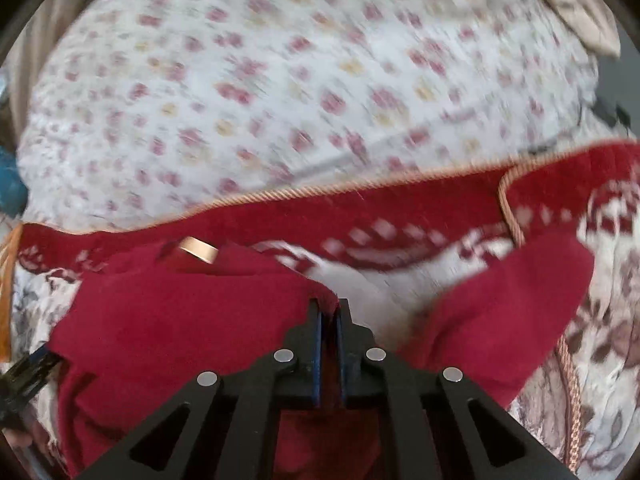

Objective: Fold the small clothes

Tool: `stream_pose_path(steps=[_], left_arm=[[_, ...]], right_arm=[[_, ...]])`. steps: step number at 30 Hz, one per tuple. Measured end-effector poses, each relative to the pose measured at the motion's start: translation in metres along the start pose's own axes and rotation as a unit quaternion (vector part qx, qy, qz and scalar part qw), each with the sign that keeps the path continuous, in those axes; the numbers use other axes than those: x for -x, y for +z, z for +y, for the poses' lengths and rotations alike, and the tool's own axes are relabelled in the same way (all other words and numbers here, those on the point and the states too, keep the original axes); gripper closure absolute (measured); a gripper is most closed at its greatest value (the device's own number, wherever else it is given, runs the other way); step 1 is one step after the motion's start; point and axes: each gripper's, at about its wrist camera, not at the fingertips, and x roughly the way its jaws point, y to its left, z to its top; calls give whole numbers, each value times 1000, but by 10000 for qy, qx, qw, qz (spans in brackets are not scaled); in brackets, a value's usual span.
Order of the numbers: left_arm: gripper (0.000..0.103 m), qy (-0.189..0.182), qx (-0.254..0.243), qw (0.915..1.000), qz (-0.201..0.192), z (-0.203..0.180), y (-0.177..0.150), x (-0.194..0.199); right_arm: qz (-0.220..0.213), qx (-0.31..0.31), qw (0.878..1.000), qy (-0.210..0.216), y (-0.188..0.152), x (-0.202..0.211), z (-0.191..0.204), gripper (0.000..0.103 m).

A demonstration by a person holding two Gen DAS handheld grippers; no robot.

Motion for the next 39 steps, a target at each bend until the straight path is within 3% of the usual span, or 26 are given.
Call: stream_pose_path(steps=[3,6,8,10,11,14,17,21,24,25,27,28,29,31,33,35,37,39], left_arm=[[48,82,-33,9999,-50,4,-5,12],[48,86,87,9999,-67,18,-15,21],[48,-28,250,9997,35,28,-21,20],[48,-171,420,9989,117,34,-25,18],[48,-221,456,9986,136,34,-25,16],[48,-247,354,9990,99,27,-23,13],[48,-194,204,9996,46,24,-23,11],[48,-46,168,9998,93,31,-23,3],[48,33,347,9994,13,40,-17,4],[48,104,406,9991,-30,45,-15,5],[48,147,575,9982,-104,56,-12,6],[48,121,643,9978,-114,59,-12,6],[48,45,772,9969,-115,64,-10,5],[48,-76,903,9958,-98,65,-7,4],[48,-177,900,9957,-87,60,-3,2],[48,-293,788,9964,-105,50,0,1],[48,-403,684,9968,-83,42,2,0],[48,-545,673,9962,-36,38,3,-3]], right_arm=[[348,-7,9991,-255,-5,-17,-6,98],[123,32,9996,-261,-1,4,4,95],[-159,195,9994,-225,5,22,21,82],[-450,479,9978,105,11,40,53,40],[-499,610,9962,357,11,44,68,35],[-185,1416,9786,1483,8,38,146,35],[106,2093,9547,2112,-6,22,219,35],[229,2758,9373,2117,-26,6,275,35],[371,2583,9412,2146,-26,-12,284,36],[475,2523,9436,2089,-28,-22,284,44],[1131,2488,9378,2143,-46,-47,288,48],[1195,2576,9344,2151,-52,-51,291,48],[889,2835,9309,2126,-58,-43,290,48],[1018,2929,9249,2200,-54,-37,287,49],[912,2570,9340,2310,-31,-32,277,49],[496,2305,9480,2138,-9,-31,272,48],[323,2157,9521,2145,8,-38,276,40],[492,2168,9497,2207,17,-57,293,30]])
